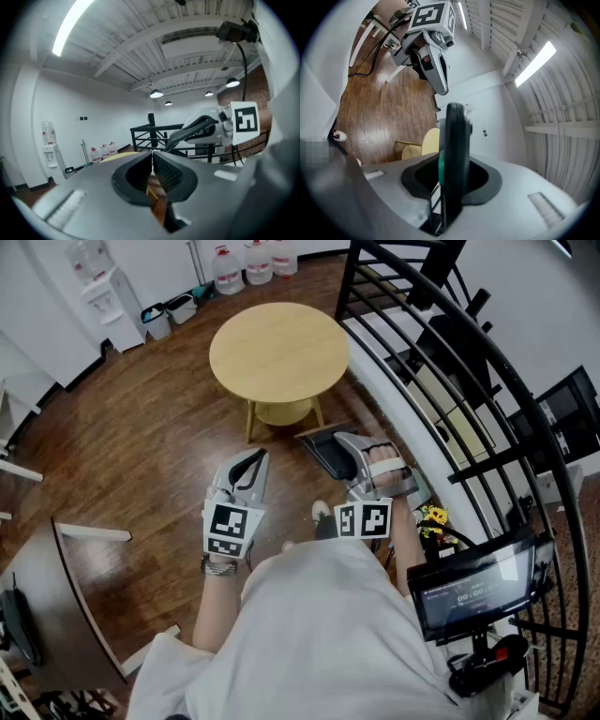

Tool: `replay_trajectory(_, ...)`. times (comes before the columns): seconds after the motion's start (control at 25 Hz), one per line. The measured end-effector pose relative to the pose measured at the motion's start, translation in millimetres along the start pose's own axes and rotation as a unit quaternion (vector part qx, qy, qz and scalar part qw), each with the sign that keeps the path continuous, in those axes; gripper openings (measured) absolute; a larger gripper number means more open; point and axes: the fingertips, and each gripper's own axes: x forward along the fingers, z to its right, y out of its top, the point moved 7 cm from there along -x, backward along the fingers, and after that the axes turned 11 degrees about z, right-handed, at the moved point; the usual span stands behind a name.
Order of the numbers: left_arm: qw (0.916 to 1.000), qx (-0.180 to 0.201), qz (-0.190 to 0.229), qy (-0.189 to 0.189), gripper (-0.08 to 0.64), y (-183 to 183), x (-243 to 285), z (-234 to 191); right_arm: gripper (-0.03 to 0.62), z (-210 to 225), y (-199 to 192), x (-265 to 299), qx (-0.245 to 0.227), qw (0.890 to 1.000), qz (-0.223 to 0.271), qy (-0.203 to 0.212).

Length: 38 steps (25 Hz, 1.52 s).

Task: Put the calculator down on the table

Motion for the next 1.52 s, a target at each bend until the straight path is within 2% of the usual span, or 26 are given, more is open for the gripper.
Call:
replay_trajectory(0.2, 1.0000, 0.001, 0.001, 0.005, 0.011, -1.9, 6.5, -6.2, 0.107, 8.4, -7.2, 8.6, 0.001, 1.000, -0.001, -0.014)
replay_trajectory(0.56, 0.9996, -0.006, -0.021, 0.016, 0.011, -10.9, 30.7, -27.5, 0.107, 15.6, -19.0, 48.5, 0.008, 1.000, 0.023, -0.007)
replay_trajectory(0.92, 0.9995, 0.007, -0.022, 0.023, 0.012, 0.5, 109.1, -74.7, 0.107, 48.2, -72.4, 116.4, -0.009, 1.000, 0.027, 0.004)
replay_trajectory(1.24, 0.9990, -0.005, -0.023, 0.037, 0.012, 4.1, 196.1, -114.9, 0.107, 94.4, -142.1, 184.6, -0.024, 0.999, 0.034, 0.001)
replay_trajectory(1.52, 0.9985, 0.003, -0.021, 0.050, 0.012, 16.0, 233.1, -127.9, 0.107, 117.8, -176.0, 213.0, -0.031, 0.999, 0.040, 0.000)
